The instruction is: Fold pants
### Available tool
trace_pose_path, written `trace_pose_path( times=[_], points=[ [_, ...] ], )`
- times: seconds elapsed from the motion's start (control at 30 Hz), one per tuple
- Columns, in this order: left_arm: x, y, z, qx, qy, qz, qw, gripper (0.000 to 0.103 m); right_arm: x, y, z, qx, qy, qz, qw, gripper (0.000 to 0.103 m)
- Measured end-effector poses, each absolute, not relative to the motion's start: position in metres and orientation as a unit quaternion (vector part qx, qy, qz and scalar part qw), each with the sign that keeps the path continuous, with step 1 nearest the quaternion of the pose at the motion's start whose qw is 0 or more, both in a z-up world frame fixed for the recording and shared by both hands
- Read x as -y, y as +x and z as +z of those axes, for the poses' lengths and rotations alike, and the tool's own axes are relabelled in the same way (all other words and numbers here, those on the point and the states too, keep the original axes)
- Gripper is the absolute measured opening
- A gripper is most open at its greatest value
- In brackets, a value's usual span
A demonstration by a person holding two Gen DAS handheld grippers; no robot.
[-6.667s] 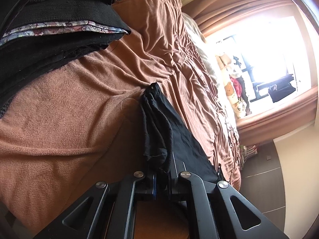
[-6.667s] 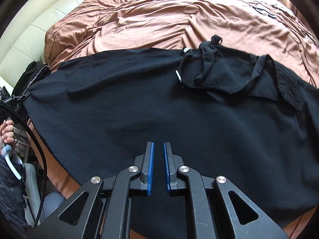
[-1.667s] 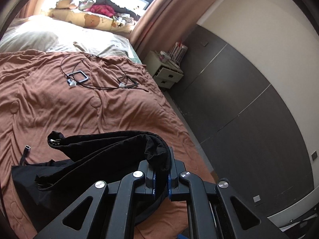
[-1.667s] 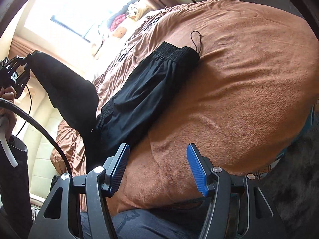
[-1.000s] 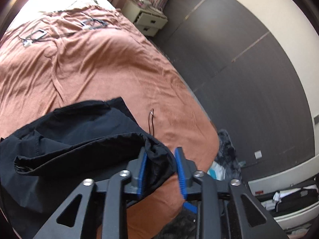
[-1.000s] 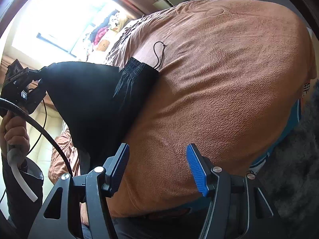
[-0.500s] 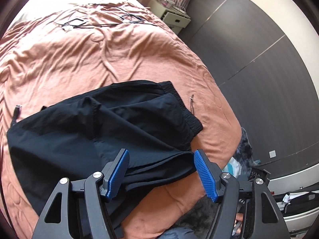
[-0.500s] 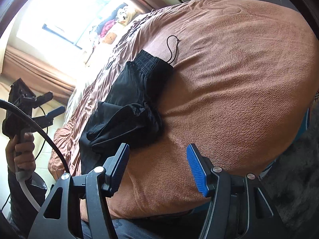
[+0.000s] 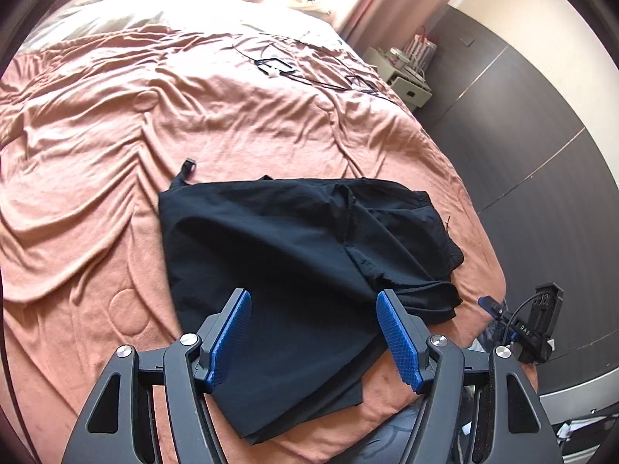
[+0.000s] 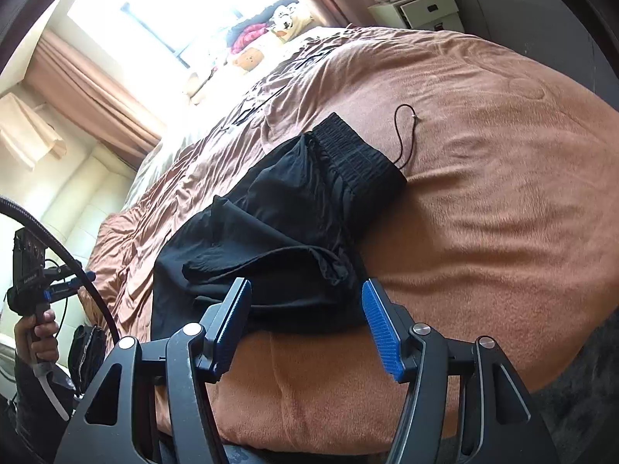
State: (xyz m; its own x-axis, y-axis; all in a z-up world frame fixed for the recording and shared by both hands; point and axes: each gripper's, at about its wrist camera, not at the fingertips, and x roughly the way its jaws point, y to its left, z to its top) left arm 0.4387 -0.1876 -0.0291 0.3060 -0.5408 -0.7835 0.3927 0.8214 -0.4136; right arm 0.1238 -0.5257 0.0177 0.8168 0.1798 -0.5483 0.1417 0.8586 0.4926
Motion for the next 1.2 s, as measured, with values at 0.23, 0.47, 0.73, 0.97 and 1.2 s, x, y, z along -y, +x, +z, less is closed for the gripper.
trace_pose_path(
  times=[0.23, 0.47, 0.73, 0.97, 1.2],
  points=[
    [0.129, 0.421, -0.056, -0.502, -0.119, -0.260, 0.816, 0.069, 0.520, 0.167, 0.038, -0.319, 0.214, 0.005, 0.923, 0.058],
    [0.094, 0.408, -0.076, -0.497, -0.147, -0.215, 0.828, 0.069, 0.514, 0.212, 0.051, -0.347, 0.181, 0.012, 0.920, 0.058],
    [0.090, 0.407, -0.104, -0.498, -0.189, -0.201, 0.822, 0.069, 0.512, 0.262, 0.063, -0.368, 0.164, 0.005, 0.915, 0.058],
    [0.101, 0.417, -0.133, -0.518, -0.198, -0.196, 0.809, 0.066, 0.513, 0.302, 0.061, -0.394, 0.136, -0.014, 0.909, 0.058],
    [0.105, 0.422, -0.147, -0.521, -0.203, -0.197, 0.805, 0.066, 0.505, 0.336, 0.055, -0.425, 0.111, -0.018, 0.898, 0.057]
  ],
)
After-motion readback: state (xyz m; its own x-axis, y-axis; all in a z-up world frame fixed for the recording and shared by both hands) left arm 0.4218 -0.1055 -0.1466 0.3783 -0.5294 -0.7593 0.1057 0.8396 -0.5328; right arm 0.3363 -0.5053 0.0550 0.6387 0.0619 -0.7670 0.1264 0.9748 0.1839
